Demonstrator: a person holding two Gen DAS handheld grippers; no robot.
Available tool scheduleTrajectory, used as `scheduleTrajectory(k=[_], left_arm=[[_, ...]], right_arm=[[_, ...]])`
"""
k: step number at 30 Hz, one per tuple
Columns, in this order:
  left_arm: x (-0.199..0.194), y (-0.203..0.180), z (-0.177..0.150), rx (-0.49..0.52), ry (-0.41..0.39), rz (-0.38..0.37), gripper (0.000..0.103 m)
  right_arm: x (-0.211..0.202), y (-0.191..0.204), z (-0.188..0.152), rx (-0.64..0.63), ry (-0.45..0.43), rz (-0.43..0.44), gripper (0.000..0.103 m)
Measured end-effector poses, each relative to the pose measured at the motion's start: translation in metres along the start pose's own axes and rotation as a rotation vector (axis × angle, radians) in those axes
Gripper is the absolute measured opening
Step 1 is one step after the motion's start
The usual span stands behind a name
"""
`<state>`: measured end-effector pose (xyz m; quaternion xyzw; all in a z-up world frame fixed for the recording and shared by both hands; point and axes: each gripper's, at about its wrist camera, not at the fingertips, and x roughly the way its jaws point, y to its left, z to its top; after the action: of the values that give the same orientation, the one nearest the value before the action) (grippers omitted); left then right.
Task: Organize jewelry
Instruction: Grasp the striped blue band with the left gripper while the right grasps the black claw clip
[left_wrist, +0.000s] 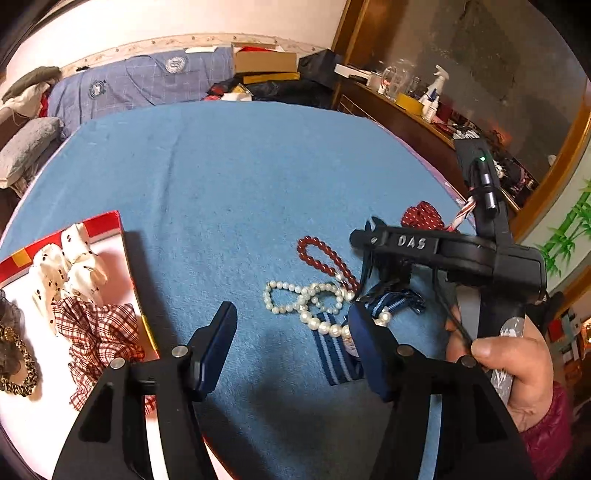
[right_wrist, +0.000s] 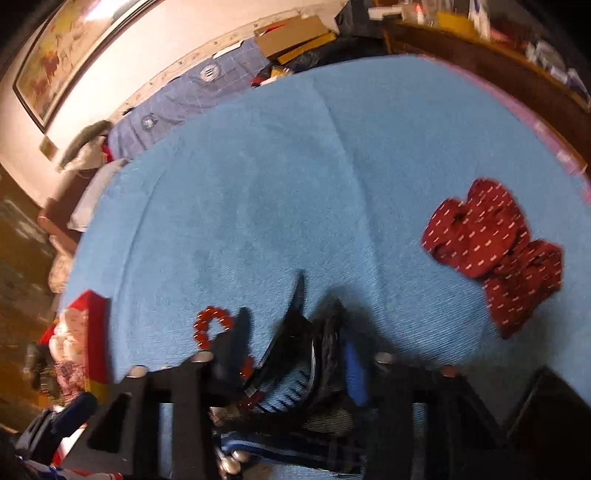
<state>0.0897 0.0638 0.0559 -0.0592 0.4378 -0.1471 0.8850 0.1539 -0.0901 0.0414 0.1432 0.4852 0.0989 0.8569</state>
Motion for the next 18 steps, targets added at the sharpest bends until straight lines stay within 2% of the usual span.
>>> scheduleTrajectory(k=[1, 3, 5, 8, 10, 14, 15, 16, 17, 18], left_arm=[[0.001, -0.001, -0.001, 0.011, 0.019, -0.021, 0.062], [0.006, -0.008, -0.005, 0.066, 0.073, -0.072, 0.062], [0.011, -0.023, -0.014, 0.163, 0.125, -0.090, 0.062], [0.022, -0.045, -0.029, 0.301, 0.175, -0.040, 0.062], [0.029, -0.050, -0.032, 0.319, 0.176, 0.002, 0.062], [0.041, -0.055, -0.033, 0.314, 0.154, 0.038, 0.061], [0.046, -0.056, -0.032, 0.306, 0.148, 0.055, 0.048], [0.045, -0.058, -0.032, 0.309, 0.126, 0.070, 0.040], [0.046, -0.060, -0.032, 0.314, 0.121, 0.069, 0.021], [0.044, -0.061, -0.031, 0.303, 0.115, 0.060, 0.021]], right_arm=[[-0.003, -0.003, 0.003, 0.003, -0.007, 0.007, 0.033], [-0.011, -0.009, 0.003, 0.004, -0.026, 0.021, 0.032], [-0.019, -0.017, 0.003, 0.028, -0.041, 0.052, 0.032], [-0.032, -0.026, 0.001, 0.058, -0.076, 0.102, 0.030], [-0.045, -0.032, 0.001, 0.070, -0.106, 0.134, 0.029], [-0.060, -0.035, -0.001, 0.079, -0.149, 0.154, 0.029], [-0.061, -0.034, -0.002, 0.083, -0.150, 0.163, 0.029], [-0.062, -0.034, -0.002, 0.085, -0.151, 0.175, 0.029], [-0.062, -0.033, -0.002, 0.082, -0.150, 0.182, 0.029], [-0.062, -0.032, -0.002, 0.079, -0.151, 0.184, 0.029]])
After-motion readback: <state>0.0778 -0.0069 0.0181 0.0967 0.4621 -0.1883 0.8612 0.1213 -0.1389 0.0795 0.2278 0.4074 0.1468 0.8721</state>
